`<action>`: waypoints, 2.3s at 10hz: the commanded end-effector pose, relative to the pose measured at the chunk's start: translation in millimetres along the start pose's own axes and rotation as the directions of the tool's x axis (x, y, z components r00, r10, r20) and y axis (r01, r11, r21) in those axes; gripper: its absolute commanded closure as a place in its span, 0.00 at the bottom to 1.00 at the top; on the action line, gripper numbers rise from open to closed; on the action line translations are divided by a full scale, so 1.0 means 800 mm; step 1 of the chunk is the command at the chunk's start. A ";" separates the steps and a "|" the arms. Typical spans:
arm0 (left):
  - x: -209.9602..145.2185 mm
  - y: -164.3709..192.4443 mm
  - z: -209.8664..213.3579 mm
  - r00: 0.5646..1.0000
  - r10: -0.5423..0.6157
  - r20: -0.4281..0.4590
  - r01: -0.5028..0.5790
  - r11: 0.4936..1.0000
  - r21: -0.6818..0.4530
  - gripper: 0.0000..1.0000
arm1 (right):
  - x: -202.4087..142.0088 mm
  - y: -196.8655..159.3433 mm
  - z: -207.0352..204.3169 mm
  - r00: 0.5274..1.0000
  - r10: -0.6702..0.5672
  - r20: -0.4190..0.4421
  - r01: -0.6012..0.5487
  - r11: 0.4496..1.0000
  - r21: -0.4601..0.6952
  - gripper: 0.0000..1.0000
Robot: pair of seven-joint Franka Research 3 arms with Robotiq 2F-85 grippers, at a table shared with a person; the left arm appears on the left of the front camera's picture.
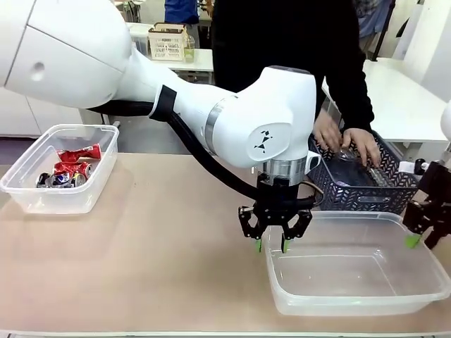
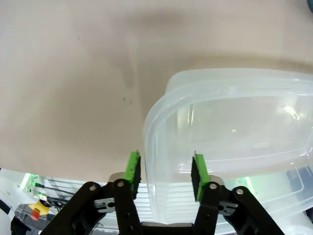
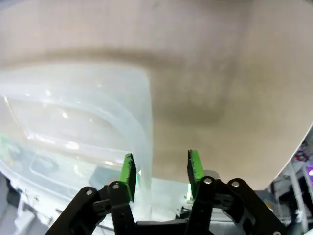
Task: Sort the waste into each basket.
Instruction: Pick up the Organizing box on the right side of the table and lift it.
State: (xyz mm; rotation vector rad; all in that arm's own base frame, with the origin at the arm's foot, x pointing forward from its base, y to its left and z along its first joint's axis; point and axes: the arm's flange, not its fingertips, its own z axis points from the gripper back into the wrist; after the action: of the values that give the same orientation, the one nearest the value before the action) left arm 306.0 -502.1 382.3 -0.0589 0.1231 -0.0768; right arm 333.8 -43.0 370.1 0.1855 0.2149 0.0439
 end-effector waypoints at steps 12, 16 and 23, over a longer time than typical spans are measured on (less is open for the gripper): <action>-0.007 0.054 0.082 0.996 0.066 0.063 -0.066 0.998 0.013 1.00 | -0.081 0.022 0.011 0.986 -0.165 -0.024 0.160 0.977 -0.139 1.00; -0.015 0.116 0.157 0.972 0.138 0.189 -0.136 0.990 -0.023 1.00 | -0.072 0.083 0.131 0.985 -0.129 0.116 0.143 0.983 -0.118 1.00; -0.019 0.318 0.233 0.862 0.402 0.308 -0.373 0.915 -0.151 1.00 | 0.019 0.274 0.191 0.992 0.023 0.127 -0.007 0.992 -0.127 1.00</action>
State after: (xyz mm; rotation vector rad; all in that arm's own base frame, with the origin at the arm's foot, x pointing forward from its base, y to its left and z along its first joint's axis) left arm 319.6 -279.9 556.5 -0.1914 -0.1751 0.3019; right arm 366.8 164.7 552.7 0.1343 0.0565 0.0955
